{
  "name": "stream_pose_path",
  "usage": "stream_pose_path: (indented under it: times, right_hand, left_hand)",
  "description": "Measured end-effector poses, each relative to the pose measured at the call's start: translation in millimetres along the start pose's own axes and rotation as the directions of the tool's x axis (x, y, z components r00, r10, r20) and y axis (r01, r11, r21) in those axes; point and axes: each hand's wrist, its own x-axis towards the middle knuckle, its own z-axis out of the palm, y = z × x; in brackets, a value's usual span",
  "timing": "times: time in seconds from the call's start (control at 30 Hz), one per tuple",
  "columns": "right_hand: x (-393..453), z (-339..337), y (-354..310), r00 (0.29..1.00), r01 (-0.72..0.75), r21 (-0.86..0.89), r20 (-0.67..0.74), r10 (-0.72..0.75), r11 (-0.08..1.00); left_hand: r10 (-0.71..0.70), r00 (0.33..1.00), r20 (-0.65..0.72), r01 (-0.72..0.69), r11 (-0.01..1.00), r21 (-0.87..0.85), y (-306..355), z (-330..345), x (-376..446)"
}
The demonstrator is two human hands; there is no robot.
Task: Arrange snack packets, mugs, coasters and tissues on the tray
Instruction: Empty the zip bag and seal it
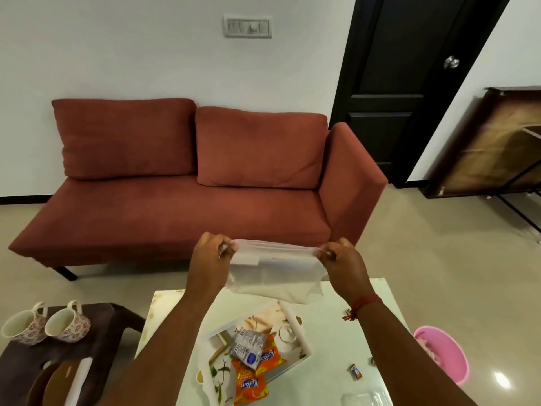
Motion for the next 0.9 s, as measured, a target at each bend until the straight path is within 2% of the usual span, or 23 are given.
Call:
stream_pose_path:
  times: [0.1,0.13,0.2,0.27,0.33,0.4,0.43,0.47,0.5,0.53,0.6,0.63,0.7,0.83,0.9]
  right_hand:
    - [4,-13,2,0.994,0.079,-0.183,-0.066,-0.092,0.980]
    - [3,-17,-1,0.987,0.150,-0.249,-0.015,-0.159,0.957]
    - [5,-22,-8,0.948,0.311,-0.328,0.173,-0.267,0.892]
    - [8,-21,-16,0.911,0.371,-0.286,0.294,-0.288,0.883]
    - [13,-18,-20,0.927,0.318,-0.170,0.260,-0.269,0.933]
    - [20,-19,-19,0.975,0.160,0.026,0.151,-0.162,0.987]
    - [22,-22,-16,0.989,0.044,0.174,0.128,-0.067,0.984]
    - [24,-26,-13,0.991,-0.065,0.325,0.135,0.022,0.944]
    - [25,-30,-10,0.982,-0.151,0.445,0.167,0.084,0.883]
    - [26,-33,-9,0.970,-0.216,0.528,0.212,0.119,0.821]
    - [25,-36,-5,0.939,-0.317,0.649,0.317,0.133,0.691]
    - [24,-37,-4,0.925,-0.355,0.685,0.357,0.132,0.636]
    - [22,-39,1,0.912,-0.388,0.713,0.389,0.132,0.584]
    - [22,-48,18,0.927,-0.350,0.614,0.334,0.169,0.707]
    - [22,-57,28,0.912,-0.376,0.593,0.372,0.172,0.712]
  left_hand:
    - [0.089,0.993,-0.074,-0.082,0.993,0.082,21,3,3]
    - [0.142,0.988,-0.060,-0.135,0.985,0.106,29,7,3]
    - [0.265,0.964,0.015,-0.265,0.955,0.134,49,16,2]
    - [0.389,0.919,0.057,-0.393,0.909,0.141,69,28,2]
    - [0.434,0.901,0.008,-0.432,0.896,0.104,87,41,-1]
    - [0.308,0.946,-0.098,-0.312,0.950,-0.023,99,51,-3]
    - [0.180,0.977,-0.118,-0.193,0.976,-0.104,101,55,-5]
    - [0.024,0.997,-0.079,-0.037,0.985,-0.169,102,57,-7]
    - [-0.125,0.992,0.021,0.126,0.969,-0.213,101,59,-9]
    - [-0.236,0.958,0.164,0.273,0.926,-0.260,99,59,-12]
    - [-0.292,0.844,0.449,0.477,0.792,-0.381,93,63,-16]
    - [-0.267,0.808,0.525,0.519,0.744,-0.421,91,65,-18]
    - [-0.256,0.801,0.541,0.529,0.725,-0.441,88,71,-21]
    - [-0.282,0.871,0.402,0.447,0.794,-0.412,86,78,-19]
    - [-0.264,0.891,0.369,0.409,0.818,-0.404,87,79,-20]
